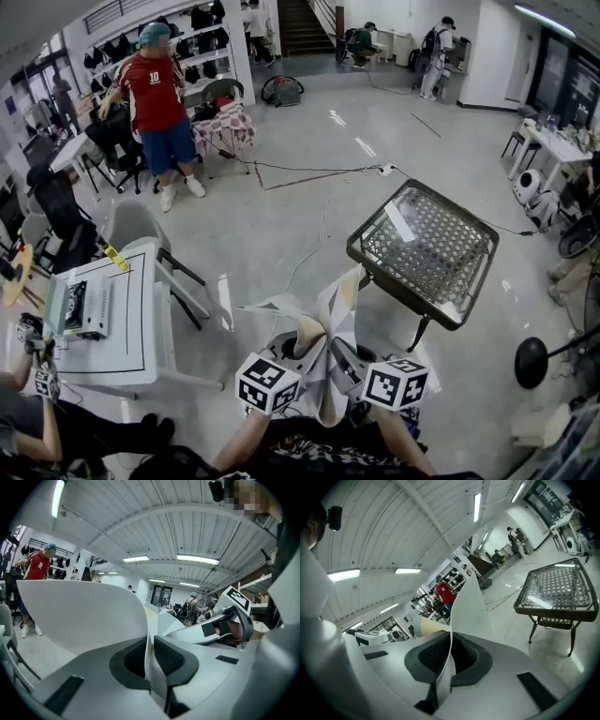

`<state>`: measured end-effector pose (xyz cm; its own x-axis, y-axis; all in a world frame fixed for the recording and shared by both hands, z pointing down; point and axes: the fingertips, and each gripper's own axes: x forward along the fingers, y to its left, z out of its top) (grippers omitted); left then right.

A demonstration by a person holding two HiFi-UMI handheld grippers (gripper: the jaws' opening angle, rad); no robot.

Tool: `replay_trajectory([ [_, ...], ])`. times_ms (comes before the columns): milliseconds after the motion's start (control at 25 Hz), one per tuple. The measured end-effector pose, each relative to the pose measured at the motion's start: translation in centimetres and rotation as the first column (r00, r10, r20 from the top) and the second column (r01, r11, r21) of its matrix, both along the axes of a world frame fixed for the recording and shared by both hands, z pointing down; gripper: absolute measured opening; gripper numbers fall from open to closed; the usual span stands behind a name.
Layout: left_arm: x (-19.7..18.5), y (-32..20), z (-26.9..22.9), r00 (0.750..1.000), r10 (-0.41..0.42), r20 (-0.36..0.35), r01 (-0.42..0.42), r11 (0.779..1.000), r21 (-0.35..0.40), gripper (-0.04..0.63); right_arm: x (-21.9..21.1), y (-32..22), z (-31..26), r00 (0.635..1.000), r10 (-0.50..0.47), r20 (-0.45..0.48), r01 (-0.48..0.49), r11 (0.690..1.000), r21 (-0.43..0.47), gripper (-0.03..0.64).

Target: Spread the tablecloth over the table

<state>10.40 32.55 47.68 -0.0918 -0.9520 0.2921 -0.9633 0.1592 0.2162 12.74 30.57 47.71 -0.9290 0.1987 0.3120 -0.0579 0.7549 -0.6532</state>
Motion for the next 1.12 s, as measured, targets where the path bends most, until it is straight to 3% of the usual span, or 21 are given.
replay_trajectory([
  [600, -5.7, -2.5, 1.6, 0.998, -0.01, -0.055, 0.011, 1.0, 0.022, 0.035, -5.5, -2.5, 1.3, 0.999, -0.01, -0.05, 0.009, 1.0, -0.005, 0.018],
  [840, -11.7, -6.1, 2.3, 0.996, -0.056, -0.064, 0.057, 0.998, 0.004, 0.037, -11.6, -6.3, 2.2, 0.998, -0.05, -0.05, 0.048, 0.998, -0.046, 0.018],
  [1120, -21.3, -13.1, 2.0, 0.995, -0.098, -0.033, 0.098, 0.995, 0.0, 0.035, -21.5, -13.3, 1.8, 0.992, -0.118, -0.039, 0.117, 0.993, -0.014, 0.018],
])
